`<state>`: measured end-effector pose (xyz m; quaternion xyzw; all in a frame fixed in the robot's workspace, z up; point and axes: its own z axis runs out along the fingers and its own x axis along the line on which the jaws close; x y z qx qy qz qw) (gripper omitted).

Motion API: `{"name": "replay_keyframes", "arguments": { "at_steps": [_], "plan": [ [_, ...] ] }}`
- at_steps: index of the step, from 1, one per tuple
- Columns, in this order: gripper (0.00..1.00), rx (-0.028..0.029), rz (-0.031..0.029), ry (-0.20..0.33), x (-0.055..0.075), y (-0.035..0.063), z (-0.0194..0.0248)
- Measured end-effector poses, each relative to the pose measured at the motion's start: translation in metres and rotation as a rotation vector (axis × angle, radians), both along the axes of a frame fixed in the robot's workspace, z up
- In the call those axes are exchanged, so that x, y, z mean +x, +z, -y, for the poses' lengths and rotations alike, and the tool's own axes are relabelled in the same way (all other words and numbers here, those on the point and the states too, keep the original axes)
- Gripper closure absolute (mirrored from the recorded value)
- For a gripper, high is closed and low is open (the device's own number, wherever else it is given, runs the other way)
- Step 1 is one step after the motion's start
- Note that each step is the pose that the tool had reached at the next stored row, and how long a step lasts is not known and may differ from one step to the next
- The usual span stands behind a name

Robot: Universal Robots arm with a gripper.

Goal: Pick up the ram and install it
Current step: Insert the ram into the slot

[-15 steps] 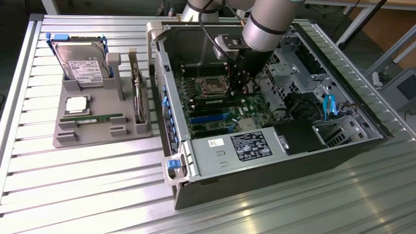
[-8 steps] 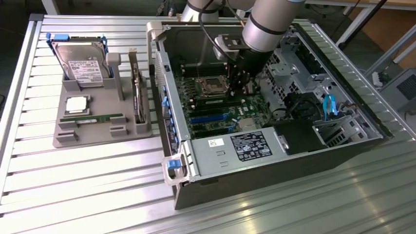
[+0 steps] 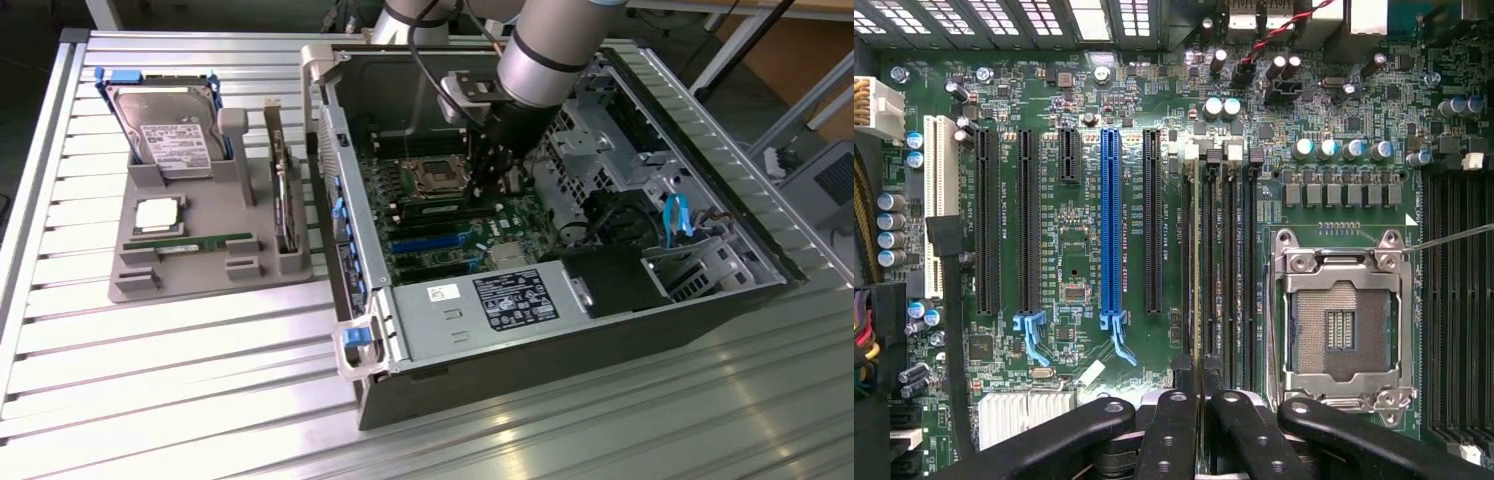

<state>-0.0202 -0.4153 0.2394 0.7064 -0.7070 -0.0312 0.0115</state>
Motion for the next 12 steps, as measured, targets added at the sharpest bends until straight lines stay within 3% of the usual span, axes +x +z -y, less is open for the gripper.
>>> {"name": "replay_keyframes", "arguments": {
  "at_steps": [12],
  "plan": [
    [0.89, -0.0001, 0.0000, 0.000, 0.0000, -0.0048, 0.0000]
  ]
}}
